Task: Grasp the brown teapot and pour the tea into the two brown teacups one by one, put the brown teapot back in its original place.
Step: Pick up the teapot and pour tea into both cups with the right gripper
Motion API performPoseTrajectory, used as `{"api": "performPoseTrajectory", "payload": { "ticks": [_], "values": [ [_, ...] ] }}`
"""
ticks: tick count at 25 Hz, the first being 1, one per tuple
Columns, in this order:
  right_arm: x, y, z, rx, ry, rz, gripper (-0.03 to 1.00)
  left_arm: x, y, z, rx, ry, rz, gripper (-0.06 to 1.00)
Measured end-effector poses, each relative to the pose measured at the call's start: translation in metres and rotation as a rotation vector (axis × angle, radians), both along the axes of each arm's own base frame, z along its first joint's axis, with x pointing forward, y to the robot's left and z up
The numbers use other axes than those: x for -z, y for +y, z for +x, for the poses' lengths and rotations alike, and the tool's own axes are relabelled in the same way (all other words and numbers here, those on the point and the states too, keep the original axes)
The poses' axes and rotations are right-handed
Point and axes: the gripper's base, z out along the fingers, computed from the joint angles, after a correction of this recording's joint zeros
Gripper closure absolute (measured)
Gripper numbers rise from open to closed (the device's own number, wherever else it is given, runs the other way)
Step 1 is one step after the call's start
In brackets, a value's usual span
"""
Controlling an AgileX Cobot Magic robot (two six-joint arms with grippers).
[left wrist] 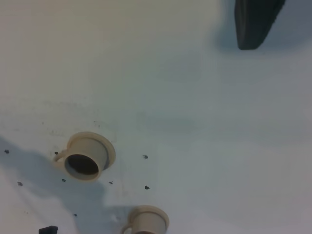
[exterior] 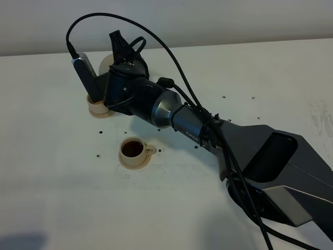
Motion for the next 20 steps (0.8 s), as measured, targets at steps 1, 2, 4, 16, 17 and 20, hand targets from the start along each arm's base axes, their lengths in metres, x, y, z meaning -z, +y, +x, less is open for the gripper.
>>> {"api": "performPoseTrajectory", "payload": {
  "ticks": [1,2,4,16,17,20],
  "values": [
    [-0.0003,0.0002,-0.0001,-0.004,-0.004,-0.007,0.86,0.0,0.0,0.0,0.0,0.0,0.0,0.4],
    [-0.0006,0.0006,-0.0004,-0.008,-0.008,-0.014,0.86,0.0,0.0,0.0,0.0,0.0,0.0,0.4],
    [-0.001,0.0009,-0.0005,-0.016,-0.013,-0.03,0.86,0.0,0.0,0.0,0.0,0.0,0.0,0.4],
    [-0.0033,0.0065,-0.0051,-0.041,-0.041,-0.07,0.86,0.0,0.0,0.0,0.0,0.0,0.0,0.4],
    [-0.0035,0.0074,-0.0059,-0.044,-0.044,-0.073,0.86,0.0,0.0,0.0,0.0,0.0,0.0,0.4],
    [-0.0046,0.0084,-0.0065,-0.049,-0.058,-0.085,0.86,0.0,0.0,0.0,0.0,0.0,0.0,0.4]
  ]
}}
